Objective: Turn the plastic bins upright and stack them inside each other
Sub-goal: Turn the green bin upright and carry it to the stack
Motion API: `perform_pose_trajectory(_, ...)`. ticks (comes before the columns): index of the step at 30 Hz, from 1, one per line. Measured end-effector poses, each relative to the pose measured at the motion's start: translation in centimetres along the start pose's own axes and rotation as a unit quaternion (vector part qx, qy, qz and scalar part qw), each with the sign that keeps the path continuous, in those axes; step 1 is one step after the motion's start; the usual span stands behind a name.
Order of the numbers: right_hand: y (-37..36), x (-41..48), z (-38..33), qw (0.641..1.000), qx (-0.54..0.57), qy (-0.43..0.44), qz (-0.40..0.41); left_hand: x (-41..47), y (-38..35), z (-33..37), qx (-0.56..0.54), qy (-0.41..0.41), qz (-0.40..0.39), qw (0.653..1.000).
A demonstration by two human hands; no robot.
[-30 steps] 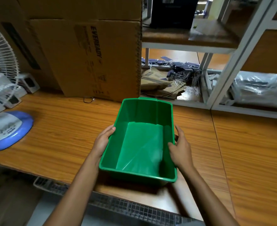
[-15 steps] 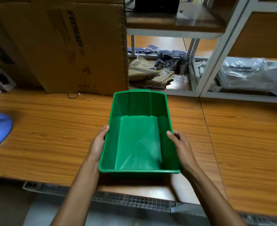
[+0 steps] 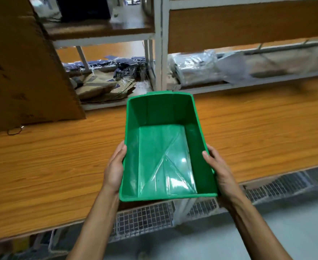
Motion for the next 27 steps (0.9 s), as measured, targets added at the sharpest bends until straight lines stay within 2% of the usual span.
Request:
perform_pose_trajectory(10,20.6,-11.6,-6.5,0.974,0.064,0.101,0.195,-5.2,-22.5,-9.7,0.085,0.022,-0.177,0.980)
perform_pose_trajectory(17,33.5,-20.2,-7.9,0.928,0.097,0.148,0.329,-10.7,-36.4,-18.9,0.109,0.139,-0.341,0.923)
perform_pose_trajectory(23,41.2,-24.6,-7.8,0.893,0.129,0.169,0.397,-12.7,-44.9,-25.8,0.151,0.217,-0.378,0.887)
perform_pose_trajectory(27,46.2,-25.4,-7.6,0.870,0.135,0.166,0.445,-11.8,-50.5,-29.2,0.154,0.233,-0.389,0.878)
Point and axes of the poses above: each hand's wrist, its own x-axis towards the middle knuckle, its own y-axis out of the back of the hand, z = x × y, the point moved 9 cm from there along x, towards the middle knuckle, and after that the axes turned 7 degrees about y, right-handed, at the moved point
